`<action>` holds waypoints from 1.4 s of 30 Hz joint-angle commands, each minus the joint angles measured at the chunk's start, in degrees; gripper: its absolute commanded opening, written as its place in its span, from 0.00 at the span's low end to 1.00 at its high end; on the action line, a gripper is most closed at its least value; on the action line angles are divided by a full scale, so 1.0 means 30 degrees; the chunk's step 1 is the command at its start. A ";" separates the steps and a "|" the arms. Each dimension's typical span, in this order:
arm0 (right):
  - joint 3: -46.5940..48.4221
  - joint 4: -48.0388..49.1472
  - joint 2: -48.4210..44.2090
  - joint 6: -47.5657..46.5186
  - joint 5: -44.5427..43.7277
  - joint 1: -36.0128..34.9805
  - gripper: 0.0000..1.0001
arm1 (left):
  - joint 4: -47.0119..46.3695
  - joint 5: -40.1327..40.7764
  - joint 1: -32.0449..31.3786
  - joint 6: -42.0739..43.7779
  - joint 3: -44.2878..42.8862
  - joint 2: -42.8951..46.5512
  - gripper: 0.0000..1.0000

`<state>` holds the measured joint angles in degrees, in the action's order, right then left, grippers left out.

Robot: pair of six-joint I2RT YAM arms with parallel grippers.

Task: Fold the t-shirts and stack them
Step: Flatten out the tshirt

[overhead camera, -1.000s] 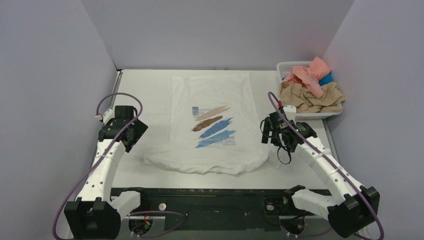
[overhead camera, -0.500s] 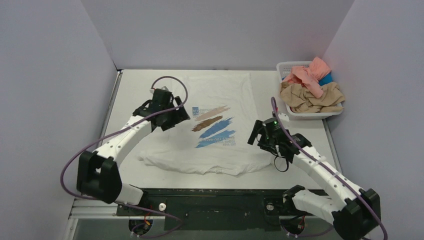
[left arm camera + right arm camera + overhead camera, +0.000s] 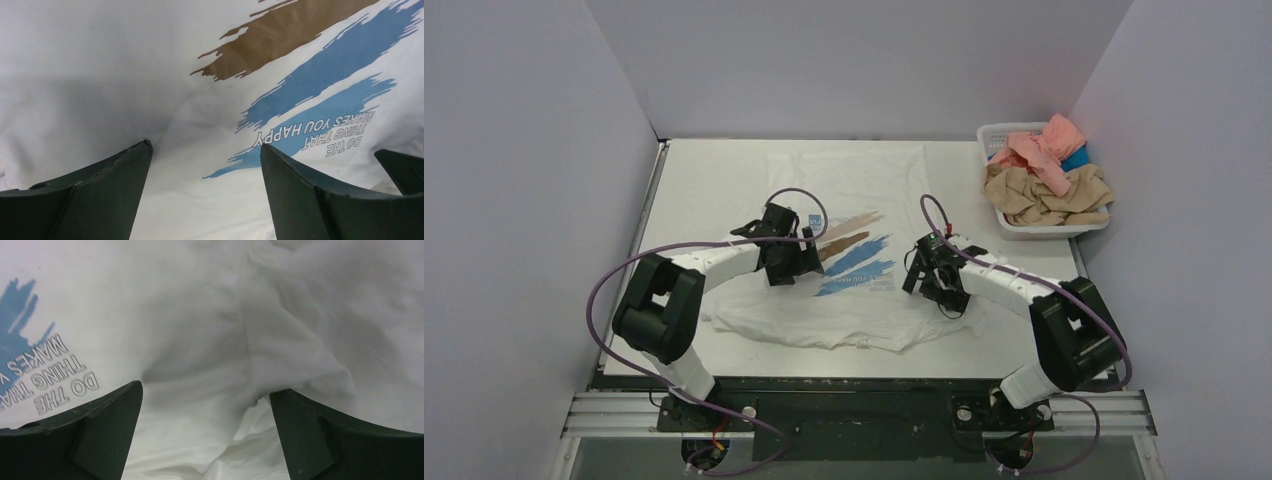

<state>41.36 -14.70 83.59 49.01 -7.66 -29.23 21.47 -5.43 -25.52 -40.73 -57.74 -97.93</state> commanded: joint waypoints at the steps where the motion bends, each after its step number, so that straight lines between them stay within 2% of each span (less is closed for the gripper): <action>1: 0.2198 0.0052 0.3537 -0.0550 0.0188 0.0758 0.94 | -0.0406 0.0017 -0.0651 -0.1049 0.2839 0.0998 0.92; 5: 0.5857 -0.0494 0.6871 -0.1471 0.1314 0.1157 0.93 | -0.0939 -0.0816 -0.2003 -0.2592 0.4962 0.2291 0.92; 7: 0.8754 -0.1509 0.8990 -0.2113 0.2117 0.1296 0.92 | -0.1415 -0.1473 -0.3164 -0.3572 0.5631 0.2764 0.92; 8: 1.1154 -0.1894 1.0485 -0.2370 0.3038 0.1355 0.91 | -0.2031 -0.1648 -0.4211 -0.4007 0.5866 0.2923 0.92; 11: 1.6119 -0.3303 1.3613 -0.3697 0.4344 0.1343 0.90 | -0.3723 -0.2480 -0.6258 -0.5686 0.5423 0.2351 0.93; 13: 2.1393 -0.3933 1.5875 -0.4240 0.5740 0.1396 0.89 | -0.4909 -0.2794 -0.7398 -0.5926 0.4158 0.1153 0.93; 14: 2.2787 -0.4102 1.7465 -0.4473 0.6256 0.1527 0.88 | -0.5395 -0.2894 -0.7899 -0.5916 0.2898 0.0059 0.93; 17: 2.9635 -0.4210 2.0531 -0.4253 0.9153 0.1931 0.87 | -0.6012 -0.2984 -0.8514 -0.5783 0.0001 -0.2577 0.93; 19: 3.2494 -0.3421 2.2241 -0.4061 1.0263 0.2187 0.87 | -0.7136 -0.3337 -0.8673 -0.6183 -0.1819 -0.3594 0.93; 20: 3.2966 -0.3054 2.2646 -0.3967 1.0451 0.2377 0.87 | -0.7987 -0.3459 -0.8687 -0.6363 -0.2618 -0.3815 0.93; 22: 3.2841 -0.1511 2.2065 -0.3901 1.0792 0.2708 0.88 | -0.7895 -0.3053 -0.8691 -0.6021 -0.3487 -0.3917 0.93; 25: 3.1689 -0.0854 1.9884 -0.4684 0.9989 0.3301 0.93 | -0.4974 -0.1002 -0.8664 -0.5021 -0.3789 -0.2517 0.93; 28: 3.1529 -0.2037 1.8115 -0.6189 0.8429 0.3636 0.95 | -0.3378 0.1844 -0.8550 -0.4006 -0.2865 -0.0226 0.93; 32: 2.9916 -0.5257 1.4845 -0.6928 0.4564 0.3916 0.97 | -0.0651 0.6183 -0.8344 -0.3100 -0.1416 0.3813 0.94; 34: 2.6295 -0.6173 1.2609 -0.6750 0.2999 0.3940 0.98 | 0.0855 0.7700 -0.7531 -0.3076 -0.0868 0.5393 0.94; 35: 2.4989 -0.6335 1.0833 -0.6404 0.1977 0.3921 0.98 | 0.1261 0.7802 -0.6365 -0.3055 -0.0336 0.6187 0.94; 38: 1.7877 -0.6211 0.7021 -0.5549 0.0512 0.3607 0.98 | 0.0819 0.5986 -0.3142 -0.2461 0.0520 0.6776 0.94; 39: 1.6546 -0.6119 0.5254 -0.5181 0.0229 0.3120 0.98 | 0.0622 0.5685 -0.1664 -0.2279 0.0523 0.6599 0.94; 42: 0.9966 -0.5386 0.1701 -0.4455 -0.0650 0.1281 0.97 | 0.0228 0.4041 0.0678 -0.1359 -0.0129 0.5111 0.94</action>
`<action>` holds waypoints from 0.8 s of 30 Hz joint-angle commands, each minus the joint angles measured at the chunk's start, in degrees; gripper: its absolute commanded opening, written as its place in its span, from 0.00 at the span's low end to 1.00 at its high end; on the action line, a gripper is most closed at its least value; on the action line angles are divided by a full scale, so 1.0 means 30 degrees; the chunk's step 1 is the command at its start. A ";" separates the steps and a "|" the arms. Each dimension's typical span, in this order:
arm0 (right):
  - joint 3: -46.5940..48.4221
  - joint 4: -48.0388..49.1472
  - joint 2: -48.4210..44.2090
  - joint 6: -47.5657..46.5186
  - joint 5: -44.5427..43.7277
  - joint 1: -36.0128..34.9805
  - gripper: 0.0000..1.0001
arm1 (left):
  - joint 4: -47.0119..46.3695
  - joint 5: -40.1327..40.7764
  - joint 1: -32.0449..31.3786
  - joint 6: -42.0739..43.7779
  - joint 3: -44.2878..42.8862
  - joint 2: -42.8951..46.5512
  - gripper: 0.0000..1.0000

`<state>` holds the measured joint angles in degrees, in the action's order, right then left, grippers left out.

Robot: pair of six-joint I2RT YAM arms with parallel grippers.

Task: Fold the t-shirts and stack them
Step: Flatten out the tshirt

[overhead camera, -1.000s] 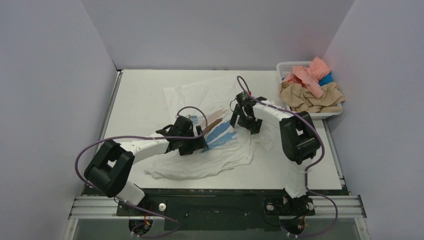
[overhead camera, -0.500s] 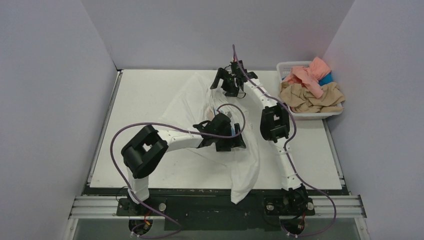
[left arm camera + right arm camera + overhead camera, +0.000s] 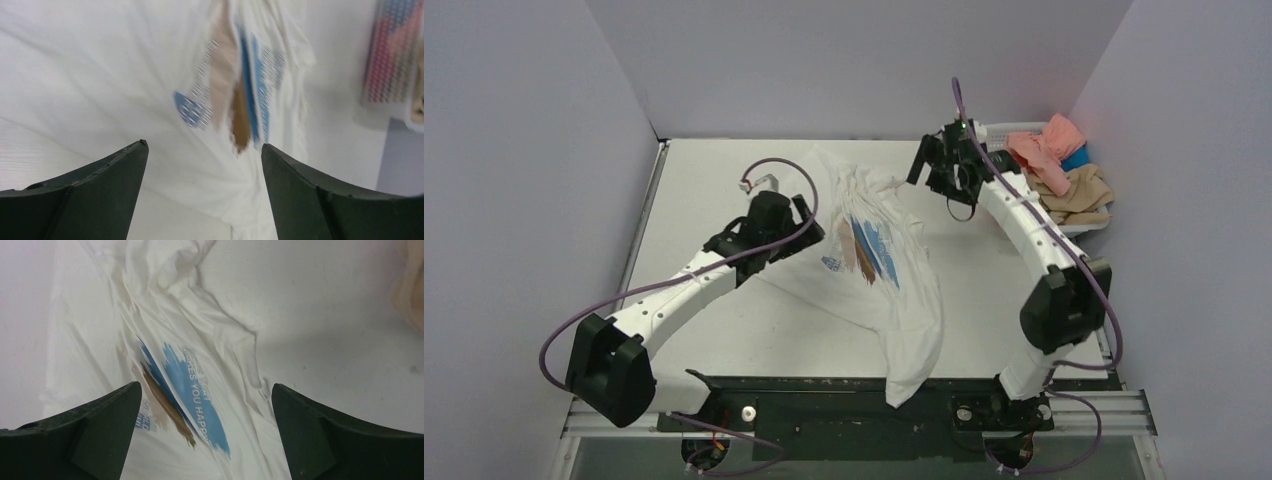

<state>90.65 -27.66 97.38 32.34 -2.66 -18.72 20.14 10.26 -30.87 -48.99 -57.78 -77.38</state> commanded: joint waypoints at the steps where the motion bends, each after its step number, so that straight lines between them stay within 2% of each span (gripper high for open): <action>1: -0.7691 -0.0830 -0.4357 0.1889 -0.2269 -0.3339 0.97 | 0.0391 -0.1690 0.3244 0.1728 -0.0584 -0.2166 0.94; 4: -1.3016 0.1064 -0.6661 0.4346 -0.1835 -0.6349 0.95 | -0.0717 -0.2852 0.4139 0.2181 -0.1521 -0.4527 0.94; 8: -1.5904 0.1490 -0.7778 0.6358 -0.1964 -0.8344 0.94 | -0.0716 -0.3969 0.5181 0.2691 -0.2908 -0.7546 0.94; 11: -1.7116 0.2539 -0.7391 0.7075 -0.2028 -0.8721 0.94 | -0.0882 -0.4556 0.5619 0.2624 -0.3165 -0.9021 0.93; 14: -1.6976 0.3218 -0.6206 0.6939 -0.2754 -0.8605 0.94 | -0.1770 -0.5118 0.5885 0.2408 -0.2619 -0.9923 0.93; 18: -1.5617 0.3495 -0.3783 0.5888 -0.2817 -0.7104 0.95 | -0.0242 -0.4496 0.6137 0.2458 -0.2149 -1.0422 0.91; 21: -1.4348 0.3834 -0.2143 0.5138 -0.2427 -0.5628 0.95 | 0.0196 -0.4011 0.6267 0.2072 -0.0726 -0.9545 0.90; 24: -1.2515 0.3643 0.0083 0.3828 -0.2202 -0.3880 0.95 | 0.0026 -0.4227 0.6225 0.1278 0.1935 -0.7516 0.91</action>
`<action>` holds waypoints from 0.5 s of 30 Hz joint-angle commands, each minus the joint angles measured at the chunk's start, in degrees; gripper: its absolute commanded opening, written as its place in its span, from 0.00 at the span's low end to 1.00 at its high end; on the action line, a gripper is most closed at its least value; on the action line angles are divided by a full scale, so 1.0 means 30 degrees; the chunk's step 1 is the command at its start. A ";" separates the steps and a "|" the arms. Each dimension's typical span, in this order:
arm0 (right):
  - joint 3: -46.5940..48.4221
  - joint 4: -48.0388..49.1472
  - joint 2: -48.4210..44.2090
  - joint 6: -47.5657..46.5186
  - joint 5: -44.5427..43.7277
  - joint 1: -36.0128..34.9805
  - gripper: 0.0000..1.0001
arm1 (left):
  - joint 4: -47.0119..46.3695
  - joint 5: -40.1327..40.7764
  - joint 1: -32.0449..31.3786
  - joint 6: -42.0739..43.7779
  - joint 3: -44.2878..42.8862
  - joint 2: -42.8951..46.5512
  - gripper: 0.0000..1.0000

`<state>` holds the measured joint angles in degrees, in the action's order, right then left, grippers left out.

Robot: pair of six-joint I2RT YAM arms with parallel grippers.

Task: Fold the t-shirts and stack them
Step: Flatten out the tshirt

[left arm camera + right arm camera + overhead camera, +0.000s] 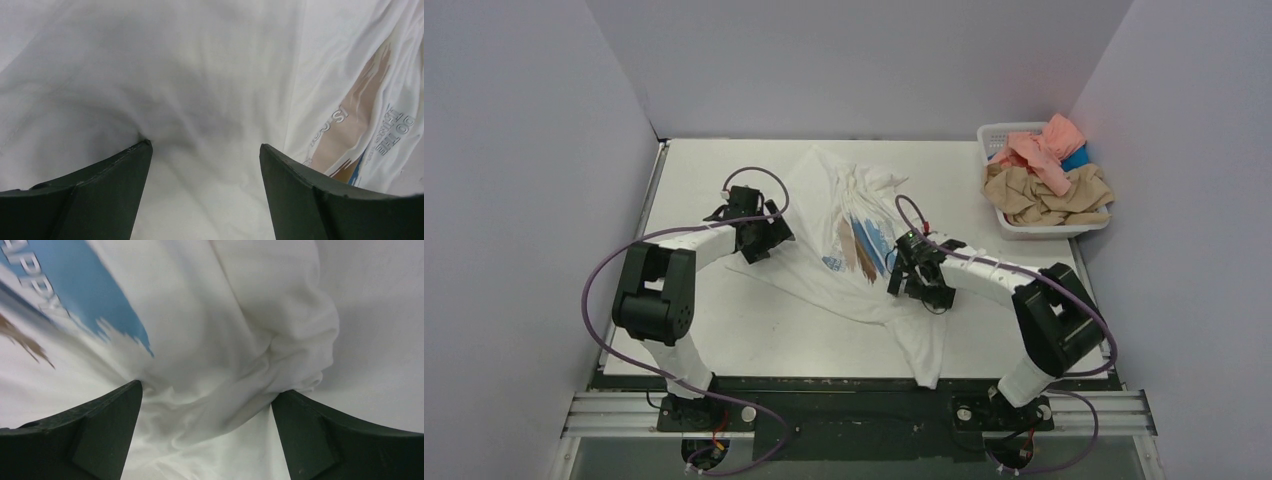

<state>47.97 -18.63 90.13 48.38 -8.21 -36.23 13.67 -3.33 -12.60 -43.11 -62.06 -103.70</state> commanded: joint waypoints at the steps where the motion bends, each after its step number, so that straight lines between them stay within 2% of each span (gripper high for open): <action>1: 0.2954 0.0444 0.2973 -0.1821 0.0001 0.2646 0.95 | 0.2153 0.0075 0.0087 -0.1096 0.4411 0.1710 0.91; 5: 0.7219 -0.0598 0.5931 -0.3154 0.0509 0.4480 0.95 | 0.2837 0.0386 -0.0452 -0.2134 0.6575 0.4806 0.91; 9: 1.1071 -0.1893 0.8491 -0.4179 0.1072 0.5680 0.95 | 0.3322 0.0929 -0.0701 -0.2821 0.7051 0.6472 0.91; 12: 1.2566 -0.2797 0.8216 -0.4710 0.1133 0.5996 0.95 | 0.4005 0.2018 -0.0693 -0.2609 0.5985 0.6997 0.91; 15: 1.2339 -0.3322 0.5754 -0.5030 0.0506 0.6068 0.97 | 0.5682 0.3132 -0.0724 -0.2324 0.3921 0.8184 0.91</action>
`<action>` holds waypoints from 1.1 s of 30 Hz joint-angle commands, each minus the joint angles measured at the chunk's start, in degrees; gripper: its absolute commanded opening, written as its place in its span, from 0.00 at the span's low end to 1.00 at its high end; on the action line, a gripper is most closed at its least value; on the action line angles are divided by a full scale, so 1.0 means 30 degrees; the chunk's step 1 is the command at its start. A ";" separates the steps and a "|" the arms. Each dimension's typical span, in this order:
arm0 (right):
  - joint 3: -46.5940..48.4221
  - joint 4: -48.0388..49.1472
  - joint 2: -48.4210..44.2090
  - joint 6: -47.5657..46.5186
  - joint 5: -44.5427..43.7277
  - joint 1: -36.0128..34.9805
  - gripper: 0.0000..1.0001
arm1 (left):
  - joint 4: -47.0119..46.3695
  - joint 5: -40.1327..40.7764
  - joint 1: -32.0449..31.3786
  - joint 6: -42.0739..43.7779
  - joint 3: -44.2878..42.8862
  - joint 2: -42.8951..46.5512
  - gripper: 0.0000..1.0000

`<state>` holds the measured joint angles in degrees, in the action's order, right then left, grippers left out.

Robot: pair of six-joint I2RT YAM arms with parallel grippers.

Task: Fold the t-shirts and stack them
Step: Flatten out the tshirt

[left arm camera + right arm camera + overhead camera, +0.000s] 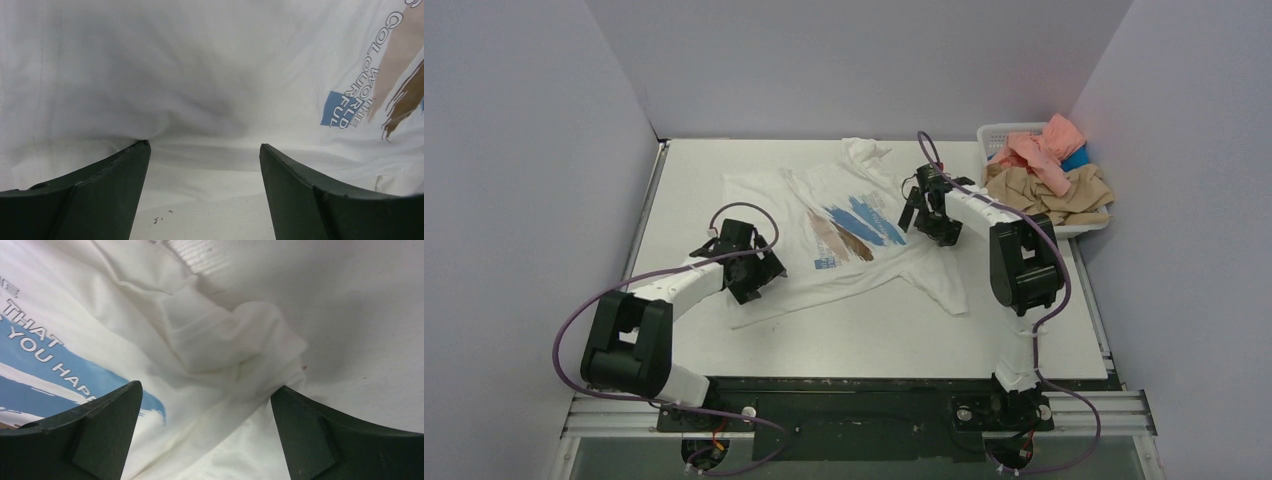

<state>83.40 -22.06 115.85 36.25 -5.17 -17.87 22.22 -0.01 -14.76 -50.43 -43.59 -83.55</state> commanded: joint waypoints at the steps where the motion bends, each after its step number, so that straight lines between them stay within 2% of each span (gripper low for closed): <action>1: -0.0070 -0.2287 -0.3493 -0.0924 -0.0980 -0.0050 0.98 | 0.3192 0.2684 -0.0001 0.0201 -0.2539 0.1841 0.91; 4: -0.1970 -0.2421 -0.7603 -0.0275 -0.1976 -0.0017 0.99 | 0.5416 0.4575 0.0000 -0.0148 -0.3368 0.4173 0.91; 8: -0.6341 -0.2399 -1.2972 0.0850 -0.3195 0.0049 1.00 | 0.8649 0.6762 0.0097 -0.1754 -0.2623 0.7249 0.91; 13: -1.2385 -0.2268 -1.7881 0.2595 -0.1110 0.1180 1.00 | 0.9997 0.6328 0.0285 -0.2635 0.0742 1.0831 0.91; 17: -1.5722 -0.1286 -2.1084 0.3043 0.0260 0.1507 0.99 | 0.8929 0.4933 0.0346 -0.3070 0.3277 1.2305 0.91; 21: -1.7444 -0.1232 -2.2971 0.3349 -0.0961 0.1515 0.97 | 0.7149 0.3497 0.0349 -0.3391 0.4871 1.2292 0.91; 27: -1.8044 -0.1927 -2.3309 0.3330 -0.1121 0.1510 0.97 | 0.5113 0.3655 0.0457 -0.4226 0.6409 1.1036 0.79; 33: -1.8388 -0.1827 -2.3212 0.3290 -0.0977 0.1474 0.96 | 0.3533 0.4508 0.0710 -0.4768 0.6948 1.0067 0.76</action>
<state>29.08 -26.83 45.95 45.47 -7.05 -13.47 39.18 11.66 -13.37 -62.70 -24.21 -51.62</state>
